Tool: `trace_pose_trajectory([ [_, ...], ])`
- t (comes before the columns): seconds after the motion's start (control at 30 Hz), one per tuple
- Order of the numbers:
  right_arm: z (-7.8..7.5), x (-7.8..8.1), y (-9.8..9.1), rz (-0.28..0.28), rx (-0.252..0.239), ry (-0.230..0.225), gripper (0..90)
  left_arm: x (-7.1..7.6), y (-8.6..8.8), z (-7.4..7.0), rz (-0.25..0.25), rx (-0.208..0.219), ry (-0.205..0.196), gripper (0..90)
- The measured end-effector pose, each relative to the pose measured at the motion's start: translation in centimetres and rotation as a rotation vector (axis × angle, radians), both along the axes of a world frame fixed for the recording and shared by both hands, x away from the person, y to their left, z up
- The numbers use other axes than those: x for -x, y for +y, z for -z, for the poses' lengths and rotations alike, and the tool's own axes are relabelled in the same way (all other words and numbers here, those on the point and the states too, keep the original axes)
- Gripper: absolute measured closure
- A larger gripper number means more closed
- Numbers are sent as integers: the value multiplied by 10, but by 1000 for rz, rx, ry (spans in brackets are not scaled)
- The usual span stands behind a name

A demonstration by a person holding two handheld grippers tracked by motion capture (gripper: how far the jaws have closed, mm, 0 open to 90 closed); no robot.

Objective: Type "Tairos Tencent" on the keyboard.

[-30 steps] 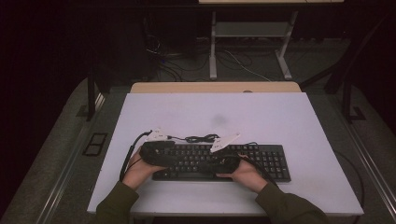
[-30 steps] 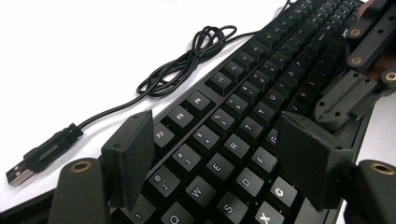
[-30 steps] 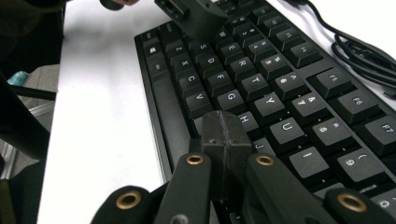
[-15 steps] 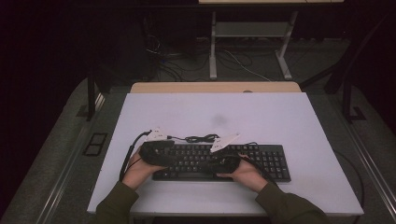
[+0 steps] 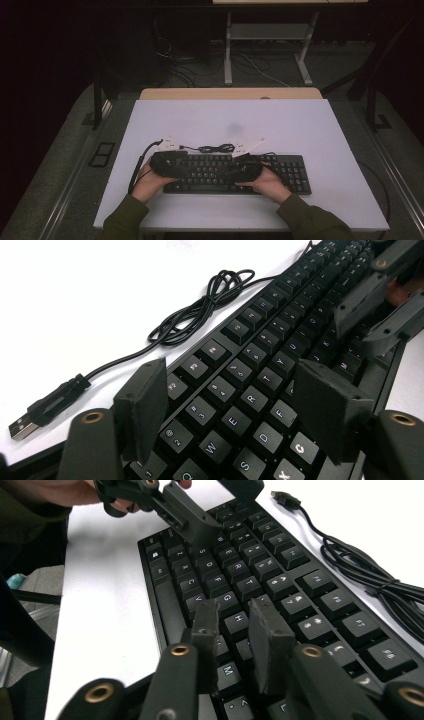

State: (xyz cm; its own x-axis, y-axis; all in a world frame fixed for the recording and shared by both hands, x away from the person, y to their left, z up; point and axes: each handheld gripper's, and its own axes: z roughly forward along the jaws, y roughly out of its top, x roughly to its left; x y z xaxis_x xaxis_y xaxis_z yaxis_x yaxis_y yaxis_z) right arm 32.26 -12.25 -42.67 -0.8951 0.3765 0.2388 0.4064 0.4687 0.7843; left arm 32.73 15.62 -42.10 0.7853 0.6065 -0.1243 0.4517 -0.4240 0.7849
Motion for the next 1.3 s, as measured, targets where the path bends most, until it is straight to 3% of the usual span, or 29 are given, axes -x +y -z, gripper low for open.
trace_pose_trajectory([
  [0.17, -3, -2, -6, 22, -6, 1, 572, 0, -2, 0, 4, 21, 19, 424],
  [0.3, -5, -3, -10, 42, -9, -8, 500, 0, -5, 1, 21, 28, 26, 567],
  [0.63, -7, -4, -20, 85, -11, -17, 382, -1, -19, 0, 79, 4, 30, 893],
  [1.0, -7, -4, -28, 102, -7, -27, 357, -5, -33, 7, 99, -36, 51, 894],
  [1.3, -7, -4, -30, 101, 0, -29, 355, -7, -38, 11, 94, -42, 70, 895],
])
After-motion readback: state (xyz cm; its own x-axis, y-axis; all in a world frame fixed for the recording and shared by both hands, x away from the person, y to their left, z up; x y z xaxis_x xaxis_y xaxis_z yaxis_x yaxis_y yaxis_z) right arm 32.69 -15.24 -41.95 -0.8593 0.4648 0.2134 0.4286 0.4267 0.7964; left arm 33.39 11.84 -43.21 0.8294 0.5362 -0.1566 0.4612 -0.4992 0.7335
